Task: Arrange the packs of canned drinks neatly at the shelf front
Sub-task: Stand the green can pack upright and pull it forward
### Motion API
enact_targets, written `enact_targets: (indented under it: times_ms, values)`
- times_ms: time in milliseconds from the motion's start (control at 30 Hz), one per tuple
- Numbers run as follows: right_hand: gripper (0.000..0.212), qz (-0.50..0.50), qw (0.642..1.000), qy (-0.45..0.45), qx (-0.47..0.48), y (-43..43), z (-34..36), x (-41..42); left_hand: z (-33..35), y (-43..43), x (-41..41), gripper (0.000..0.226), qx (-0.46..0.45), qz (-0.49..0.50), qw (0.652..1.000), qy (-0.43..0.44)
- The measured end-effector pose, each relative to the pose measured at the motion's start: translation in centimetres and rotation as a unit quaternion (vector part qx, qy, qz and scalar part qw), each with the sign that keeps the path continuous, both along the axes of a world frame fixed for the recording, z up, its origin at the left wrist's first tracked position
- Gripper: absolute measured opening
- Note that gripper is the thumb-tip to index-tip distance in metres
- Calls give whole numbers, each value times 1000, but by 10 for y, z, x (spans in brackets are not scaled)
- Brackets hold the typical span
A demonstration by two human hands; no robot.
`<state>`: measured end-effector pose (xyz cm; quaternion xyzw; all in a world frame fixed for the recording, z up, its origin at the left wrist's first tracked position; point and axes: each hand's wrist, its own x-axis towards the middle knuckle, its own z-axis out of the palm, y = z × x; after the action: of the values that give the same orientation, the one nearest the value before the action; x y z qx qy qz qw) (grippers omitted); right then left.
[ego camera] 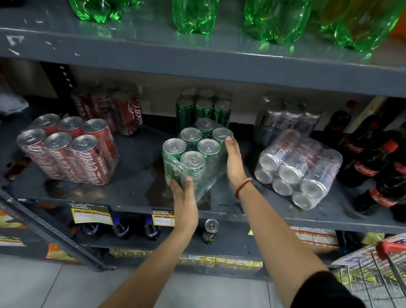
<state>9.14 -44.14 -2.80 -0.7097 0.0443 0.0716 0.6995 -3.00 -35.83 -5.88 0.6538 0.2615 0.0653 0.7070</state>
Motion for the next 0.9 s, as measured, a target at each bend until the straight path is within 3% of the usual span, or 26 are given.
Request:
enact_targets:
  times_ms: [167, 267, 367, 500, 633, 700, 767, 900]
  values:
    - [54, -43, 997, -65, 0, 14, -11, -33, 7, 57, 29, 113, -59, 16, 998, 2]
    - [58, -57, 996, -72, -11, 28, -22, -56, 7, 90, 41, 97, -70, -15, 997, -9]
    - [58, -78, 995, -66, 6, 39, -21, -69, 10, 103, 44, 63, -59, -39, 997, -33]
    - [55, -78, 995, -53, 17, 30, -14, -68, 4, 105, 47, 60, -75, -20, 997, -29]
    - [43, -104, 993, -43, 36, -3, 0, -63, 4, 95, 47, 60, -88, 118, 989, -20]
    - [23, -137, 987, -77, 42, -27, 10, -57, 13, 82, 43, 53, -23, 197, 979, -41]
    - [14, -175, 977, -113, 37, -57, 20, -49, 28, 66, 41, 46, 100, 231, 961, -113]
    - [16, -269, 943, -189, -46, -127, 42, -35, 68, 24, 52, 46, 320, 183, 901, -228]
